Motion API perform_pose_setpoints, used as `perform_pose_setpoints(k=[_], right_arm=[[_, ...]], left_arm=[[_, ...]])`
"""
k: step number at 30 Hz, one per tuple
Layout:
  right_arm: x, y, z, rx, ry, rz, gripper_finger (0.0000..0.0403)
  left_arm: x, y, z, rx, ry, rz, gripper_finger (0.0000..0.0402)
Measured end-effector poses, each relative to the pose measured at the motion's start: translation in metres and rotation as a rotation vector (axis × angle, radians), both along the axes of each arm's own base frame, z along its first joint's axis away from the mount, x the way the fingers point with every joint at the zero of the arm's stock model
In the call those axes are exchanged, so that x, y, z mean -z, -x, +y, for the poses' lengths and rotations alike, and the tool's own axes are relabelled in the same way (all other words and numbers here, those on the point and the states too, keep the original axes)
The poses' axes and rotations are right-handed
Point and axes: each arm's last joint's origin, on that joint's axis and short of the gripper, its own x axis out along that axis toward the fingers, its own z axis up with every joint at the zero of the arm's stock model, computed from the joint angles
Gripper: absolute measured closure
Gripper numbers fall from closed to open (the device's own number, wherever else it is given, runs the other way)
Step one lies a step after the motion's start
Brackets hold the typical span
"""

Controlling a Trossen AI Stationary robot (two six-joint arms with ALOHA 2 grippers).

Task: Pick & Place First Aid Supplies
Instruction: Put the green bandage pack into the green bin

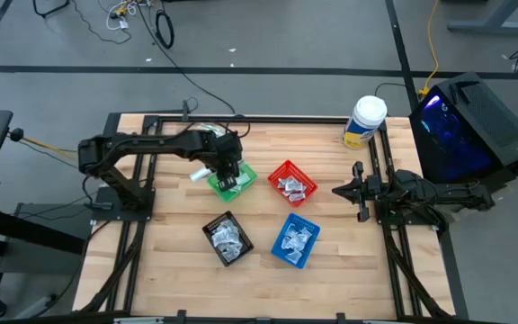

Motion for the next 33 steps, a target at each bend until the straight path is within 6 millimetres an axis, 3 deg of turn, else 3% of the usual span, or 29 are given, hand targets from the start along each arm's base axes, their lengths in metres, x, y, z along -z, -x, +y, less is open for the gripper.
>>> perform_pose_setpoints(k=[18, 29, 33], right_arm=[[0.000, 0.000, 0.000, 0.000, 0.000, 0.000, 0.0390], [0.000, 0.000, 0.000, 0.001, 0.000, 0.000, 0.0390], [0.000, 0.000, 0.000, 0.000, 0.000, 0.000, 0.0390]], left_arm=[[0.012, -0.002, -0.003, 0.046, 0.150, 0.036, 0.0300], [0.012, -0.002, -0.004, 0.008, 0.182, 0.027, 0.0171], [0.003, 0.000, -0.001, -0.004, 0.179, 0.012, 0.0146]])
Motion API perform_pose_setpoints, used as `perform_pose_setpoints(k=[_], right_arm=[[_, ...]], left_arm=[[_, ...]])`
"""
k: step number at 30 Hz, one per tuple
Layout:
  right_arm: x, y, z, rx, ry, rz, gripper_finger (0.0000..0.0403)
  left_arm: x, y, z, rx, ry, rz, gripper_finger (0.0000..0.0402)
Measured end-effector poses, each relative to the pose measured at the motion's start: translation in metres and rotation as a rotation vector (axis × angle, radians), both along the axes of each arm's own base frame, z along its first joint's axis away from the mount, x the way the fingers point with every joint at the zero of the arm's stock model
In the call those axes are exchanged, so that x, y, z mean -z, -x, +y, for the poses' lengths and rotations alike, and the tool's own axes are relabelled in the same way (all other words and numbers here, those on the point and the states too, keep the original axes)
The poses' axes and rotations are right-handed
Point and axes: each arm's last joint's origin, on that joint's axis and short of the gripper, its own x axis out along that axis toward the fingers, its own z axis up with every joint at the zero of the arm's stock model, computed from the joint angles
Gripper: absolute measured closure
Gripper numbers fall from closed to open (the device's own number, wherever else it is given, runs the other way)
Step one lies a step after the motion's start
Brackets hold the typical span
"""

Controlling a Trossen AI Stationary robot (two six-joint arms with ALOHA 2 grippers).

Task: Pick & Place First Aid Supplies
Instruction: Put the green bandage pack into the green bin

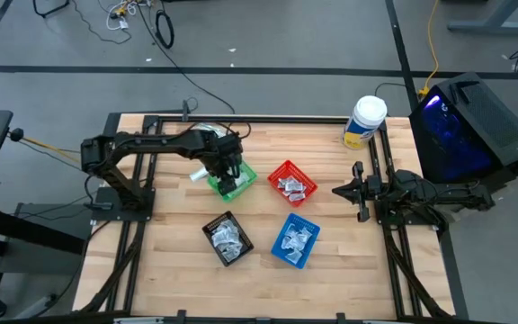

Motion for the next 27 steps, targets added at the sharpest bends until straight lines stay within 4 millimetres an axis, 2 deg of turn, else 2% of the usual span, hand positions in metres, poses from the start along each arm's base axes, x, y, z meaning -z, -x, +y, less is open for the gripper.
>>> perform_pose_setpoints(k=[5, 11, 17, 23, 27], right_arm=[[0.000, 0.000, 0.000, 0.000, 0.000, 0.000, 0.0390], [0.000, 0.000, 0.000, 0.000, 0.000, 0.000, 0.0390], [0.000, 0.000, 0.000, 0.000, 0.000, 0.000, 0.0390], [0.000, 0.000, 0.000, 0.000, 0.000, 0.000, 0.0390], [0.000, 0.000, 0.000, 0.000, 0.000, 0.000, 0.0390]], left_arm=[[-0.017, 0.010, 0.009, -0.044, -0.037, -0.049, 0.0145], [-0.028, 0.029, 0.023, -0.116, -0.064, -0.021, 0.0153], [-0.027, 0.044, 0.035, -0.172, -0.047, 0.057, 0.0154], [-0.025, 0.054, 0.042, -0.228, -0.130, 0.164, 0.0153], [-0.020, 0.064, 0.042, -0.243, -0.134, 0.221, 0.0136]])
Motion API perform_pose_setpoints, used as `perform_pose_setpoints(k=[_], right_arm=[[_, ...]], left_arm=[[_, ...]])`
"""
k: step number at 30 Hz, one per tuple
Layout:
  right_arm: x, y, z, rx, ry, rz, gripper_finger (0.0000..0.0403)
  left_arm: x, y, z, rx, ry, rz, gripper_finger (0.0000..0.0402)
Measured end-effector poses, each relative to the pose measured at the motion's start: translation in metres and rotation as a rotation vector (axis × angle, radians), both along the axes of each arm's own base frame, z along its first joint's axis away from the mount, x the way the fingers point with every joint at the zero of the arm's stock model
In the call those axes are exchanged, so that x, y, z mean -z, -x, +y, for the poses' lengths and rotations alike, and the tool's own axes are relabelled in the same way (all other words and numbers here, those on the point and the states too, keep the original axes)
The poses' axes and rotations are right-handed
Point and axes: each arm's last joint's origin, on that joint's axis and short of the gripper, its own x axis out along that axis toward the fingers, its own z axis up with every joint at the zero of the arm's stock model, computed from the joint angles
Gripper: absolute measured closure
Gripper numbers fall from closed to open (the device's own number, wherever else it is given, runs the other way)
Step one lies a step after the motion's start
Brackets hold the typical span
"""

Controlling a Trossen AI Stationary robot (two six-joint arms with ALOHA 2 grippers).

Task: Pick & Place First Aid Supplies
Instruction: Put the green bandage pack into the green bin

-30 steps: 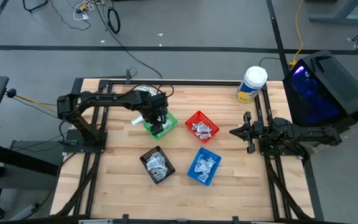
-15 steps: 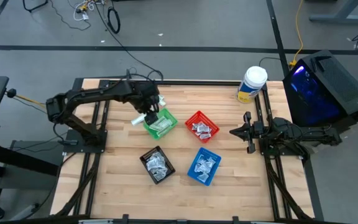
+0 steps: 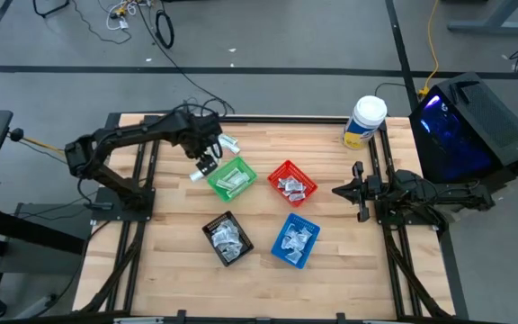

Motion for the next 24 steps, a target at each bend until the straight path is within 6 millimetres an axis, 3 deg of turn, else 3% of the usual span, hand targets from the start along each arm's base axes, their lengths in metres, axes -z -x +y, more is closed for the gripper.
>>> perform_pose_setpoints(k=[10, 24], right_arm=[[0.000, 0.000, 0.000, 0.000, 0.000, 0.000, 0.0390], [0.000, 0.000, 0.000, 0.000, 0.000, 0.000, 0.0390]], left_arm=[[0.043, 0.031, -0.017, -0.017, 0.081, 0.072, 0.0079], [0.084, 0.040, -0.021, -0.076, 0.042, 0.000, 0.0076]])
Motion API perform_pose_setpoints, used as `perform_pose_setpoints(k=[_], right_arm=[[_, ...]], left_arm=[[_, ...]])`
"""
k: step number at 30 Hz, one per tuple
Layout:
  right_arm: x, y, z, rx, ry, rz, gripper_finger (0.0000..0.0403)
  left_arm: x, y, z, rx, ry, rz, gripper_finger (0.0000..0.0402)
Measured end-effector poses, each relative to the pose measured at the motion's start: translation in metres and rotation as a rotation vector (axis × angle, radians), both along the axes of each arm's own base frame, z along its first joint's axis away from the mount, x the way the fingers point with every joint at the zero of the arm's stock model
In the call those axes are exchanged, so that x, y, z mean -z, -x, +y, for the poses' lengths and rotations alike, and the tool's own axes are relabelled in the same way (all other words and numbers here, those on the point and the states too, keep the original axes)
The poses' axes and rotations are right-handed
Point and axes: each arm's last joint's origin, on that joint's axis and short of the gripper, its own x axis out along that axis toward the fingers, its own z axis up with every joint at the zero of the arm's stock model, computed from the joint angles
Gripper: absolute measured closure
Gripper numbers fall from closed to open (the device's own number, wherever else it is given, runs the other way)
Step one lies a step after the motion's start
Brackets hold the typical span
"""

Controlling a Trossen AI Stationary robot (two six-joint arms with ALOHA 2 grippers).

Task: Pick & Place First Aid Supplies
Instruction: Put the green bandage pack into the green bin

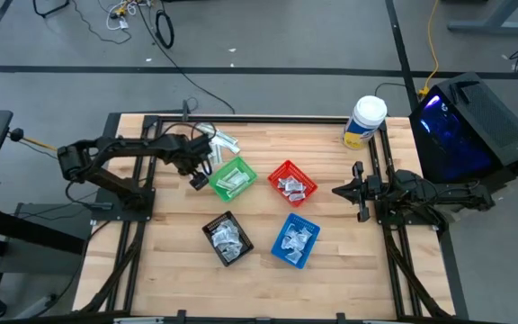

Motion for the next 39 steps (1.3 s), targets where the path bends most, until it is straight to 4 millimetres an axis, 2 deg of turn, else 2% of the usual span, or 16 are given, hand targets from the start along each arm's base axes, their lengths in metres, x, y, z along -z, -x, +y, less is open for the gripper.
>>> perform_pose_setpoints(k=[11, 18, 23, 33, 39], right_arm=[[0.000, 0.000, 0.000, 0.000, 0.000, 0.000, 0.0390], [0.000, 0.000, 0.000, 0.000, 0.000, 0.000, 0.0390], [0.000, 0.000, 0.000, 0.000, 0.000, 0.000, 0.0390], [0.000, 0.000, 0.000, 0.000, 0.000, 0.000, 0.0390], [0.000, 0.000, 0.000, 0.000, 0.000, 0.000, 0.0390]], left_arm=[[0.019, 0.006, -0.002, -0.036, -0.050, -0.023, 0.0078], [0.022, 0.007, -0.003, -0.033, -0.043, -0.047, 0.0101], [0.022, 0.006, -0.003, -0.032, -0.037, -0.052, 0.0137], [0.022, 0.006, -0.004, -0.029, -0.023, -0.061, 0.0242], [0.022, 0.006, -0.004, -0.029, -0.023, -0.060, 0.0271]])
